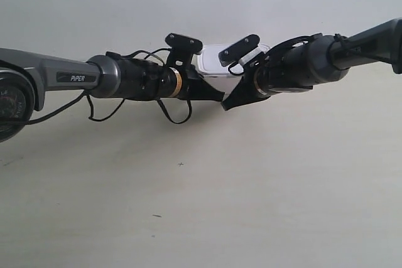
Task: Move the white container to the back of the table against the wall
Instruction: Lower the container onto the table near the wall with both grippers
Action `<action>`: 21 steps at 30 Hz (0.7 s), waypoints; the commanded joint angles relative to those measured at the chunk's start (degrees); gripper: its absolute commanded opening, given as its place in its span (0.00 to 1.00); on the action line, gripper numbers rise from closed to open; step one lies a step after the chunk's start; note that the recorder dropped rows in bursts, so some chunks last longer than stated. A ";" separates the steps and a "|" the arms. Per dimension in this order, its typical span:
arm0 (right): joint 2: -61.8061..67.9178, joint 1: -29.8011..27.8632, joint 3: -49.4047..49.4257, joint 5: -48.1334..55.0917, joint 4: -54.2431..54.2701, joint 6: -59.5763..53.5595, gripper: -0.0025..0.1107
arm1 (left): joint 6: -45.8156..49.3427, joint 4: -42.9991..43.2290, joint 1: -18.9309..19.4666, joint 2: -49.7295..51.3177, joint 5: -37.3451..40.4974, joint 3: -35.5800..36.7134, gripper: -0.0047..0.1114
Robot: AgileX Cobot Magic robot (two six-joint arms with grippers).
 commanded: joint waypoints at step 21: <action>6.81 -0.45 -9.65 2.80 1.11 -0.09 0.02 | -0.10 -1.19 0.03 2.63 -1.16 -4.45 0.04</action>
